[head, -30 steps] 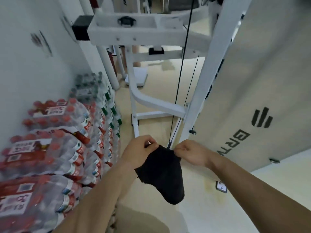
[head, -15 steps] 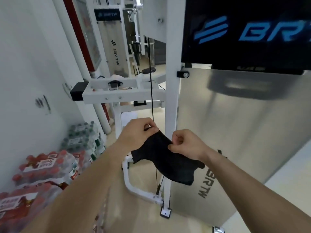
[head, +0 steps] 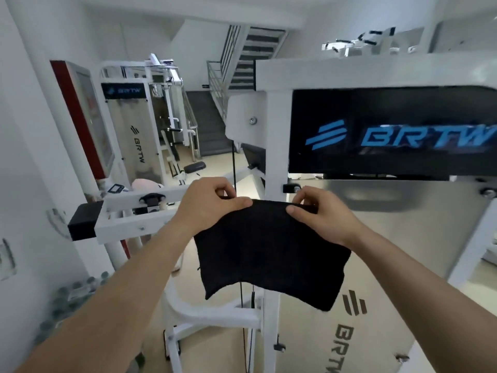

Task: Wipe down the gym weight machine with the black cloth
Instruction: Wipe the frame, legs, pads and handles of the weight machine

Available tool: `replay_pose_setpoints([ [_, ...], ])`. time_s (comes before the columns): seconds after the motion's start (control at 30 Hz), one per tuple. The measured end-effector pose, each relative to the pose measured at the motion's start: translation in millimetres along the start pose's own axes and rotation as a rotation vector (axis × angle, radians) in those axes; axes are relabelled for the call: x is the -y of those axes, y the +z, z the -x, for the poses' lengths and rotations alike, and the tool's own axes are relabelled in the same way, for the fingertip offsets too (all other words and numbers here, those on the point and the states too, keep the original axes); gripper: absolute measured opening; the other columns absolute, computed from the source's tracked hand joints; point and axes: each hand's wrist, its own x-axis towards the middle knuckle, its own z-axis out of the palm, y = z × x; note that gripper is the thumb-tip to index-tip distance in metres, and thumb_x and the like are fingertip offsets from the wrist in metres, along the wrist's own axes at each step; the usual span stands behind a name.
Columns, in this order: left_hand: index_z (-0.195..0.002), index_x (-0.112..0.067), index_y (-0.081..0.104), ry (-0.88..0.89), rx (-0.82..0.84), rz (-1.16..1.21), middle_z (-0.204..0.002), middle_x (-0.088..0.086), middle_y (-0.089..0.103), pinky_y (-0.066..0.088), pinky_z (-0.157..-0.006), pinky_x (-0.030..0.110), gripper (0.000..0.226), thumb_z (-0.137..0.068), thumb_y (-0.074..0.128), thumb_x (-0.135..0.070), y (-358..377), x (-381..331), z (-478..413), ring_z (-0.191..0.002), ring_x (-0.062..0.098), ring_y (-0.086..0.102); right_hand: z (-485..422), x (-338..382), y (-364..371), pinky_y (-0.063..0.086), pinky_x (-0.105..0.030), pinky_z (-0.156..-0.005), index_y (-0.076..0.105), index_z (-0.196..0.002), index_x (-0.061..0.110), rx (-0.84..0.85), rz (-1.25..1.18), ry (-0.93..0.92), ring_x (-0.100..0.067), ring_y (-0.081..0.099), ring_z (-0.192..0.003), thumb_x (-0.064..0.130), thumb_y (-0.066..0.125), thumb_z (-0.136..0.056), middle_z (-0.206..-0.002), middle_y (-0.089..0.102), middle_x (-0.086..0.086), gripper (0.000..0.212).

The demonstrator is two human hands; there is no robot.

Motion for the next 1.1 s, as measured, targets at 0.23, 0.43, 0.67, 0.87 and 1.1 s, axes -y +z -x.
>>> replay_pose_setpoints([
  [0.23,-0.071,-0.020,0.073,0.168,-0.095,0.198,-0.070,0.002,0.069,0.052,-0.068,0.037,0.027,-0.076,0.082,-0.045,-49.1,-35.2,-80.9,-0.069,0.019,0.065,-66.7,64.5,-46.9,0.047,-0.033,-0.066,0.060,-0.098,0.033,-0.338,0.410,-0.136,-0.013,0.061,-0.081,0.047,0.054,-0.097,-0.089,0.066,0.013,0.015],
  [0.43,-0.066,-0.028,0.064,0.301,-0.455,0.245,-0.064,-0.013,0.061,0.044,-0.064,0.020,0.029,-0.080,0.077,-0.050,-73.5,-102.1,-171.6,-0.059,-0.003,0.054,-147.4,108.6,-114.4,0.036,-0.032,-0.069,0.062,-0.106,0.022,-0.703,0.610,-0.250,-0.026,0.061,-0.088,0.044,0.048,-0.100,-0.099,0.068,0.000,0.027],
  [0.67,-0.077,-0.031,0.064,0.152,-0.264,-0.193,-0.088,-0.013,0.064,0.049,-0.083,0.033,0.026,-0.078,0.077,-0.054,-71.5,-138.5,-251.9,-0.092,0.013,0.061,-219.1,97.3,-168.3,0.046,-0.034,-0.084,0.066,-0.094,0.029,-0.339,0.550,-0.006,-0.023,0.061,-0.104,0.044,0.060,-0.091,-0.099,0.063,0.005,0.017],
  [0.87,-0.102,-0.027,0.073,0.308,-0.459,0.188,-0.096,-0.020,0.066,0.049,-0.088,0.020,0.013,-0.095,0.061,-0.027,-58.4,-133.2,-227.3,-0.089,-0.005,0.059,-222.4,89.0,-160.9,0.045,-0.040,-0.088,0.066,-0.103,0.028,-0.585,0.649,-0.273,-0.025,0.051,-0.112,0.042,0.061,-0.089,-0.111,0.058,0.002,0.021],
  [1.1,-0.129,-0.021,0.062,0.660,-0.262,-0.416,-0.120,-0.002,0.067,0.048,-0.090,0.037,0.039,-0.107,0.033,-0.037,-24.1,-114.7,-189.1,-0.109,0.019,0.060,-208.4,82.0,-132.5,0.031,-0.031,-0.049,0.062,-0.078,0.011,-0.891,0.850,-0.410,-0.032,0.047,-0.048,0.040,0.035,-0.101,-0.058,0.060,-0.009,0.046],
])
